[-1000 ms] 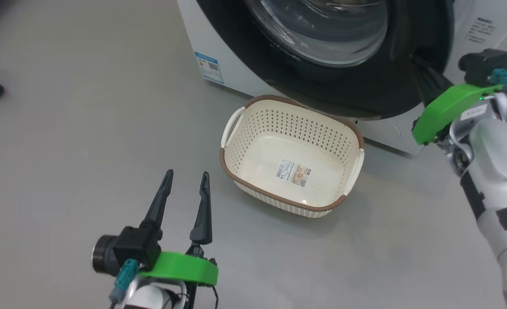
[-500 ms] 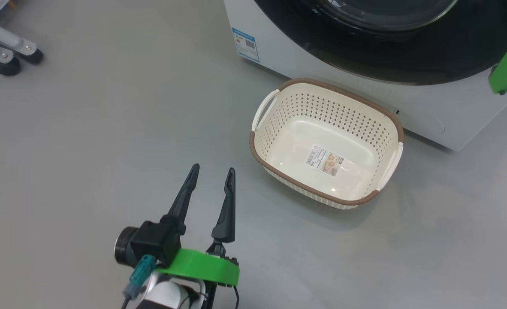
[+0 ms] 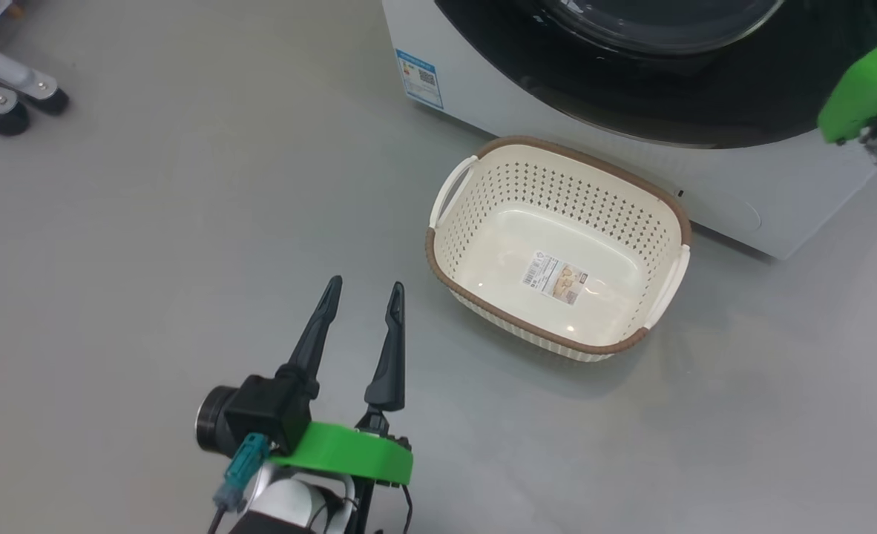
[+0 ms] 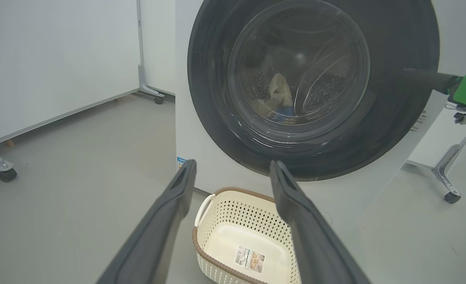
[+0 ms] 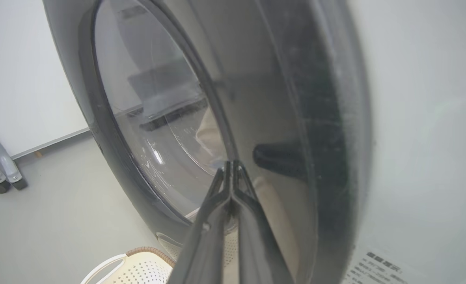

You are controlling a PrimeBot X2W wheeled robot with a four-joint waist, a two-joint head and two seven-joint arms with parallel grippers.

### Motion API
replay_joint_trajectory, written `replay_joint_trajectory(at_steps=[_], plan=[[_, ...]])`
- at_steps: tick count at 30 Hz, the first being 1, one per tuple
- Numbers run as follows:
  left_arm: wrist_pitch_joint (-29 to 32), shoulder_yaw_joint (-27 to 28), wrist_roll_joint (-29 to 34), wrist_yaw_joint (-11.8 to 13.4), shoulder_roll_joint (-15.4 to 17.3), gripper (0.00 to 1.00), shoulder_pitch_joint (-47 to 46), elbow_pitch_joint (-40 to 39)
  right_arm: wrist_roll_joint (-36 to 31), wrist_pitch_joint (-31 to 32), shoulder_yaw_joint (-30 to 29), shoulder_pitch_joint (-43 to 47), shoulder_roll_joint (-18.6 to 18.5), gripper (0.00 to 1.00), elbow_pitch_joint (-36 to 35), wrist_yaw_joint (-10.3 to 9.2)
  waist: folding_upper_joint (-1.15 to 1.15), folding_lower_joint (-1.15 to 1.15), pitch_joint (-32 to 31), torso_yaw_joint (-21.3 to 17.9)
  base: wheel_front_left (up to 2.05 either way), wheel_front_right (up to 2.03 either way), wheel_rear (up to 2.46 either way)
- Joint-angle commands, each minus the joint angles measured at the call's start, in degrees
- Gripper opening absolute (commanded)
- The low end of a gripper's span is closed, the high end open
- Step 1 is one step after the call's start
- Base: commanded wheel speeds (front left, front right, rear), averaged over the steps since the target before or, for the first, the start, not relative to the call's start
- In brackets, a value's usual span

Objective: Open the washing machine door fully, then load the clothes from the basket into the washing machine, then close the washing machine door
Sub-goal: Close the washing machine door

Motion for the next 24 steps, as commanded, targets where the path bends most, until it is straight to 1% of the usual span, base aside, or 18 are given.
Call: replay_joint_trajectory(at_steps=[1, 6, 12, 16, 19, 20, 22, 23, 24], plan=[[-0.63, 2.64, 0.52, 0.58, 0.28, 1.00, -1.37, -1.29, 0.04, -0.68, 1.88, 1.56, 1.79, 0.00, -3.31, 0.07, 0.00, 0.00, -0.49, -0.89, 0.00, 0.00, 0.00], [-0.63, 4.42, 1.77, 0.39, 0.28, 1.00, -0.61, -0.42, 0.96, -0.68, 4.47, 7.46, 3.87, 0.00, -8.95, 0.07, 0.00, 0.00, -1.81, -3.67, 0.00, 0.00, 0.00], [-0.63, 6.66, 3.43, -0.38, 0.28, 1.00, -0.01, 0.37, 2.92, -0.68, 6.27, 16.11, 5.73, 0.00, -19.98, 0.07, 0.00, 0.00, -3.92, -7.77, 0.00, 0.00, 0.00], [-0.63, 8.13, 4.30, -0.78, 0.28, 1.00, 0.63, 0.93, 4.48, -0.68, 6.10, 22.96, 6.37, 0.00, -27.74, 0.07, 0.00, 0.00, -5.40, -10.67, 0.00, 0.00, 0.00], [-0.63, 8.92, 4.68, -1.35, 0.28, 1.00, 0.97, 1.54, 5.26, -0.68, 4.56, 27.68, 6.88, 0.00, -33.19, 0.07, 0.00, 0.00, -6.34, -12.76, 0.00, 0.00, 0.00], [-0.63, 9.17, 4.83, -1.53, 0.28, 1.00, 1.05, 1.75, 5.40, -0.68, 3.94, 29.14, 7.17, 0.11, -35.21, 0.07, 0.00, 0.00, -6.66, -13.50, 0.00, 0.00, 0.00], [-0.63, 9.61, 5.09, -1.86, 0.29, 1.00, 1.33, 2.24, 5.53, -0.68, 2.73, 32.44, 7.93, 0.18, -38.91, 0.07, 0.00, 0.00, -7.60, -15.00, 0.00, 0.00, 0.00], [-0.63, 9.83, 5.21, -2.05, 0.30, 1.00, 1.50, 2.55, 5.55, -0.68, 2.36, 34.16, 8.31, 0.24, -40.36, 0.07, 0.00, 0.00, -8.06, -15.75, 0.00, 0.00, 0.00], [-0.63, 9.97, 5.31, -2.27, 0.30, 1.00, 1.66, 2.87, 5.53, -0.68, 1.97, 35.86, 8.64, 0.37, -41.64, 0.07, 0.00, 0.00, -8.44, -16.40, 0.00, 0.00, 0.00]])
